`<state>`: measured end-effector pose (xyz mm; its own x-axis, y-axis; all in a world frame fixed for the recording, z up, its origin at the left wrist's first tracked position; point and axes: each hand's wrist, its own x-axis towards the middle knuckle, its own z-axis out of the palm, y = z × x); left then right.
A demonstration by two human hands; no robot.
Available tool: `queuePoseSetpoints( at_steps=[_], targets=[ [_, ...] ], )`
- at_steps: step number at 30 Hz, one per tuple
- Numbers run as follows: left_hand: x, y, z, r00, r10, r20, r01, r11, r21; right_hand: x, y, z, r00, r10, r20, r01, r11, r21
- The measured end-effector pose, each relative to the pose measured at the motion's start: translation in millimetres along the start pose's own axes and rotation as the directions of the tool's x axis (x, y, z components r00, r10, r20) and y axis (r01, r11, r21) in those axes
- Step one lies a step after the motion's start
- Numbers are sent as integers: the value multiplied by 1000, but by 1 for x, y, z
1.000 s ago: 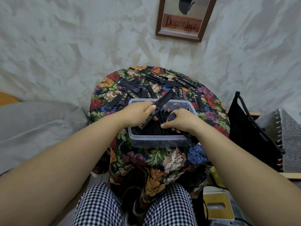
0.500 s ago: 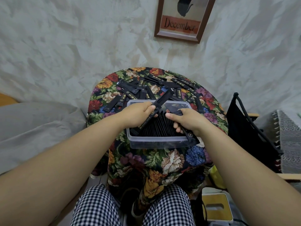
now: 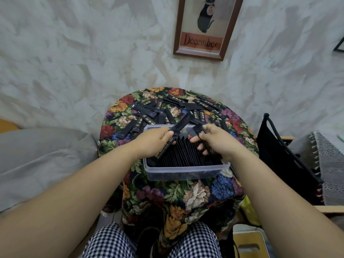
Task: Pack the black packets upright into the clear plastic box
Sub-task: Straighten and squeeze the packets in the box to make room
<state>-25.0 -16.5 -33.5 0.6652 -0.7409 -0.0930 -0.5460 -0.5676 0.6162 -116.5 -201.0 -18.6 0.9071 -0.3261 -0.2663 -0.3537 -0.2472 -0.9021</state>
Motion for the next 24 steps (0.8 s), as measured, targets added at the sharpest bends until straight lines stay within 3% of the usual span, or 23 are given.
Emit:
queuePoseSetpoints(
  at_steps=[3, 5, 9, 13, 16, 24],
  targets=[
    [2, 1, -2, 1000, 14, -8, -14, 999, -35, 14, -2, -5, 986, -168, -12, 152, 918, -365],
    [6, -3, -3, 1000, 15, -15, -16, 999, -50, 24, -8, -6, 977, -208, 37, 201, 865, -460],
    [8, -4, -4, 999, -2, -38, 0, 999, -43, 41, -10, 2, 977, -124, 171, 180, 913, -367],
    [6, -3, -5, 999, 17, -47, -19, 999, -35, 49, -5, 7, 963, -126, 237, 219, 880, -422],
    [6, -3, -3, 998, 30, -54, -32, 999, -27, 52, -3, 6, 962, -134, 237, 235, 850, -473],
    [8, -3, -2, 986, 17, -164, -22, 999, -34, 53, -3, 13, 955, -164, 247, 250, 894, -372]
  ],
)
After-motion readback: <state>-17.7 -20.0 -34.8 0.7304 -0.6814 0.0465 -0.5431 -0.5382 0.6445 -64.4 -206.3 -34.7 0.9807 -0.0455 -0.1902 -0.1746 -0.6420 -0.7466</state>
